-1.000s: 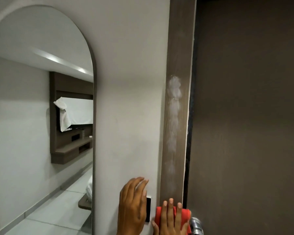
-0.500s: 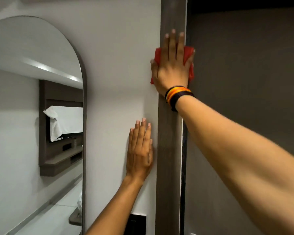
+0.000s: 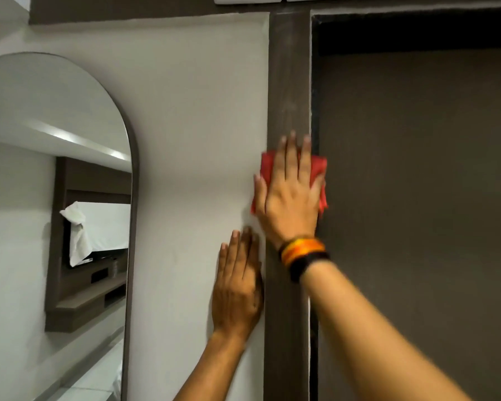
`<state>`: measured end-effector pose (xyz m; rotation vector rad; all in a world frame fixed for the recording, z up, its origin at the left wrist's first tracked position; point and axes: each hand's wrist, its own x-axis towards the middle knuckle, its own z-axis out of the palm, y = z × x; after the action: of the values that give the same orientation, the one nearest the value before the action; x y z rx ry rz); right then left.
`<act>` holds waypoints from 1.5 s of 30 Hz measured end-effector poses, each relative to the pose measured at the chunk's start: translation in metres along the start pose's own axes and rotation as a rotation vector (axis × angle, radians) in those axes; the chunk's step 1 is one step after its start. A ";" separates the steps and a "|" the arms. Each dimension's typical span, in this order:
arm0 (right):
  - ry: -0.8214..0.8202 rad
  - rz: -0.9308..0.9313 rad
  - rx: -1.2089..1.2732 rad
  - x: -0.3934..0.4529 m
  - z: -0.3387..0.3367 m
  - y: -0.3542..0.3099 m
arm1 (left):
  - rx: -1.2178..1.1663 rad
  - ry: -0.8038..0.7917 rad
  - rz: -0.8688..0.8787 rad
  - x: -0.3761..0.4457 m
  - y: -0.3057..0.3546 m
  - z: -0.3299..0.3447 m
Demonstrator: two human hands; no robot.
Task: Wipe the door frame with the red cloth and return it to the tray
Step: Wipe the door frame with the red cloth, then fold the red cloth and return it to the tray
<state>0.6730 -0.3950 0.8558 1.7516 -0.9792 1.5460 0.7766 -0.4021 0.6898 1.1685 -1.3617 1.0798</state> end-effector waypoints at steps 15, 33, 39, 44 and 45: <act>-0.036 -0.040 -0.040 0.066 -0.021 0.004 | -0.194 0.037 -0.103 -0.003 0.005 -0.016; -0.675 0.192 0.280 -0.393 -0.026 0.020 | -0.549 -0.528 -0.770 -0.196 0.067 -0.094; -0.701 0.798 0.868 -0.398 -0.133 0.086 | -0.767 -0.768 -0.588 -0.210 0.109 -0.134; -0.666 1.088 0.972 -0.451 -0.241 0.137 | -0.979 -0.848 -0.727 -0.251 0.204 -0.153; -0.644 1.194 0.965 -0.468 -0.260 0.145 | -1.008 -0.856 -0.779 -0.263 0.227 -0.154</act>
<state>0.3865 -0.1955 0.4251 2.6142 -2.0889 2.5029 0.5808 -0.1936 0.4399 1.1776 -1.5160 -0.7168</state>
